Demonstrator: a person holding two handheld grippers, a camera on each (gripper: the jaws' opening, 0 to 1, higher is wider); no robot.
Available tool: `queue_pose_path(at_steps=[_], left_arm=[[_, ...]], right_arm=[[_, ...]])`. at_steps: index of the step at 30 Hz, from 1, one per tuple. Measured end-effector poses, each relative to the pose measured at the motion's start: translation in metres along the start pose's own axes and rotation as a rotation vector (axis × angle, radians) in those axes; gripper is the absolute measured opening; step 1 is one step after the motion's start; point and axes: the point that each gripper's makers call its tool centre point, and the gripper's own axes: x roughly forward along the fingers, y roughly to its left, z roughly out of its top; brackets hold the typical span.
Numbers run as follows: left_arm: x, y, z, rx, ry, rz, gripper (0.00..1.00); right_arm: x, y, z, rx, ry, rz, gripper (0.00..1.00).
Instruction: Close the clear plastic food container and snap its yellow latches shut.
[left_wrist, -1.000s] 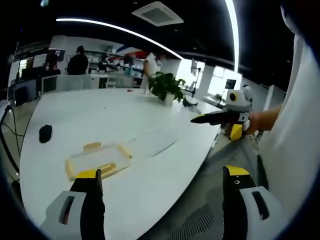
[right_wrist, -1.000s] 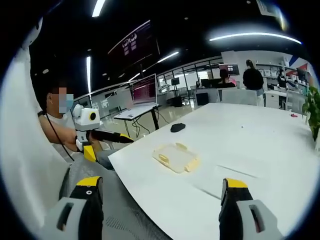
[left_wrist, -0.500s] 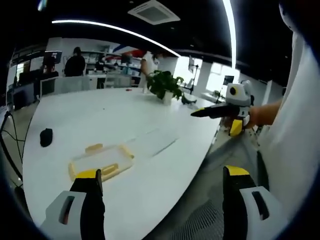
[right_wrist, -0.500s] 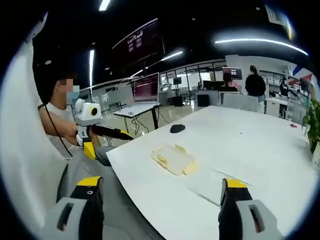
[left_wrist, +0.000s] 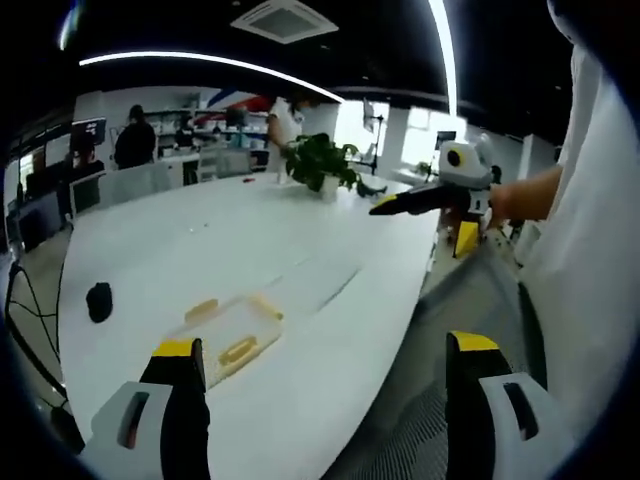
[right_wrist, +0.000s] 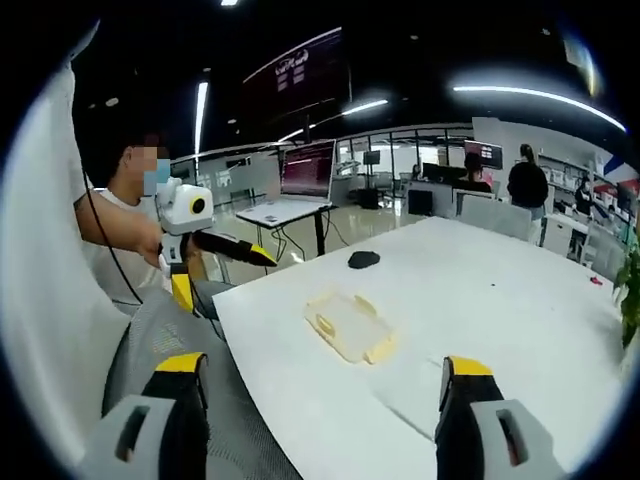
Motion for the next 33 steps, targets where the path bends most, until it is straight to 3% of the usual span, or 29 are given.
queue_pose_path(at_steps=[15, 20, 26, 33], left_arm=[[-0.005, 0.03, 0.006, 0.12, 0.07, -0.011, 0.98], [-0.003, 0.033, 0.011, 0.113, 0.07, -0.036, 0.98], [-0.002, 0.037, 0.007, 0.16, 0.113, -0.087, 0.98], [0.0, 0.052, 0.001, 0.201, 0.154, -0.099, 0.96]], right_arm=[[0.024, -0.006, 0.008, -0.122, 0.071, 0.035, 0.91], [0.032, -0.011, 0.008, -0.143, 0.108, 0.037, 0.9], [0.041, -0.014, 0.008, -0.189, 0.15, 0.06, 0.89], [0.054, -0.017, 0.005, -0.221, 0.206, 0.057, 0.86]])
